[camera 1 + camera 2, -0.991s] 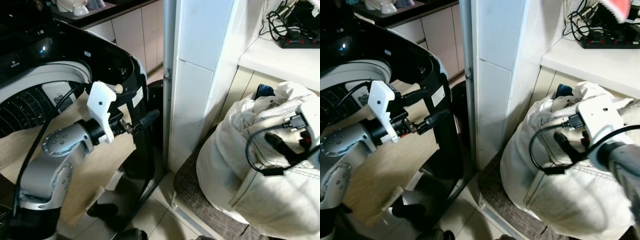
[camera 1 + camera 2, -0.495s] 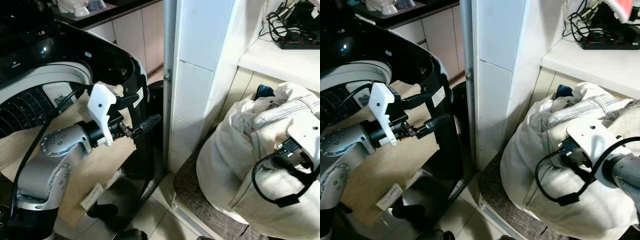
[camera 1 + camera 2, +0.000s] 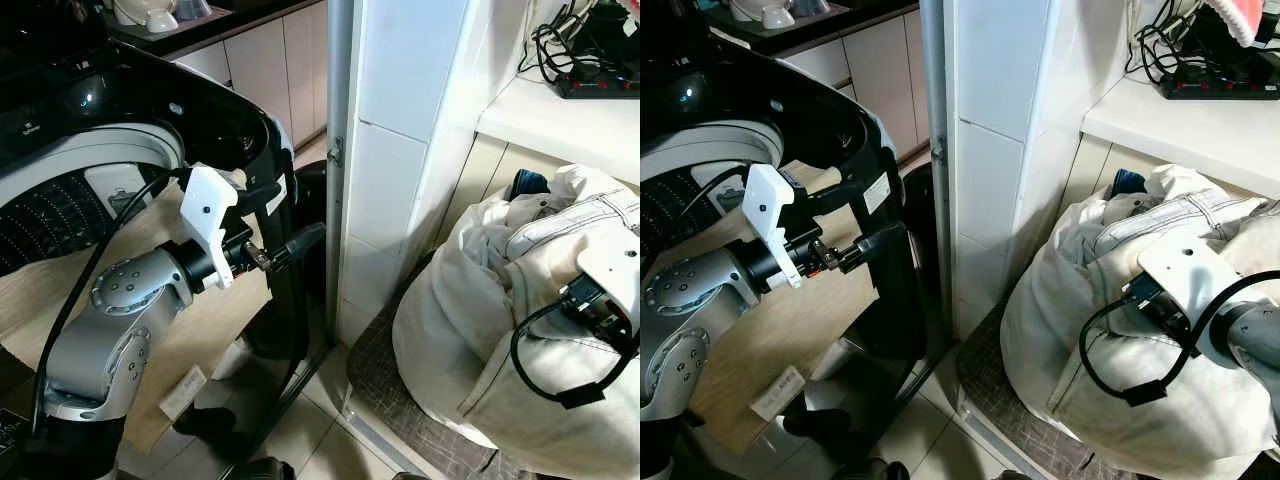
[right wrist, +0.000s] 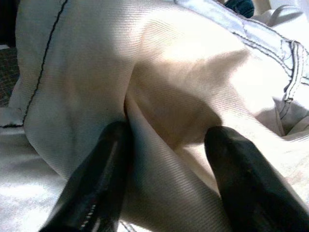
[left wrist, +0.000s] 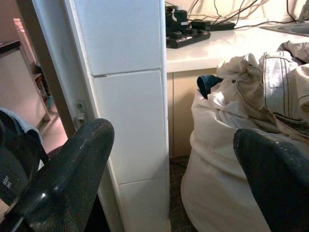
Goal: Clothes washing
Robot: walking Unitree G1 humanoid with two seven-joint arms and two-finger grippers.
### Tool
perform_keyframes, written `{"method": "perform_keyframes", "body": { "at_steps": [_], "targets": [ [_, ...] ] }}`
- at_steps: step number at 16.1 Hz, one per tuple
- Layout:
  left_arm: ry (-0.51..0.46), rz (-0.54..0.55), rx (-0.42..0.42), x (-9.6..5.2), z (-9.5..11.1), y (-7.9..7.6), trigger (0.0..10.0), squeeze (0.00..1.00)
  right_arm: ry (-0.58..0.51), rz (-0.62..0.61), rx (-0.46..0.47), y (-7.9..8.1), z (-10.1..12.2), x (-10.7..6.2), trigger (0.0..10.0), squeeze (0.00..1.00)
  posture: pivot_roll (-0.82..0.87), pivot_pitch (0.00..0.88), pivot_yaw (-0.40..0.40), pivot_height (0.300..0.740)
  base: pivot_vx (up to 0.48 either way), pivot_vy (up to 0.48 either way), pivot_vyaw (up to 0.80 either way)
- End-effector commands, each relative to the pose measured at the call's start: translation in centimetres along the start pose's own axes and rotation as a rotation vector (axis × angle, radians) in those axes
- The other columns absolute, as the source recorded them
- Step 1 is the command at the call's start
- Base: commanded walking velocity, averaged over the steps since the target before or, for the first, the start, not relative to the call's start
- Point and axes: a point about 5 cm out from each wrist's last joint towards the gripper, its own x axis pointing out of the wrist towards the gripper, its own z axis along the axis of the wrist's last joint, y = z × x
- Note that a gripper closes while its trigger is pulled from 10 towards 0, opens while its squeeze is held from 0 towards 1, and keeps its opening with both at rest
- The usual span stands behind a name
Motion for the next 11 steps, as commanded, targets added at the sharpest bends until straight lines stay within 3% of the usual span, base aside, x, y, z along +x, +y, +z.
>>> {"method": "perform_keyframes", "body": {
  "at_steps": [1,11],
  "targets": [
    [-0.004,0.011,0.027,0.12,0.36,0.10,10.0,0.00,-0.008,-0.021,-0.020,-0.26,0.19,-0.06,0.0,0.00,-0.09,0.046,0.037,0.740,0.000,0.000,0.00],
    [-0.014,0.063,0.044,0.50,0.35,0.34,10.0,0.00,-0.080,-0.045,0.005,-0.77,0.90,0.11,0.0,0.00,-0.09,0.043,0.037,0.740,0.000,0.000,0.00]
  ]
}}
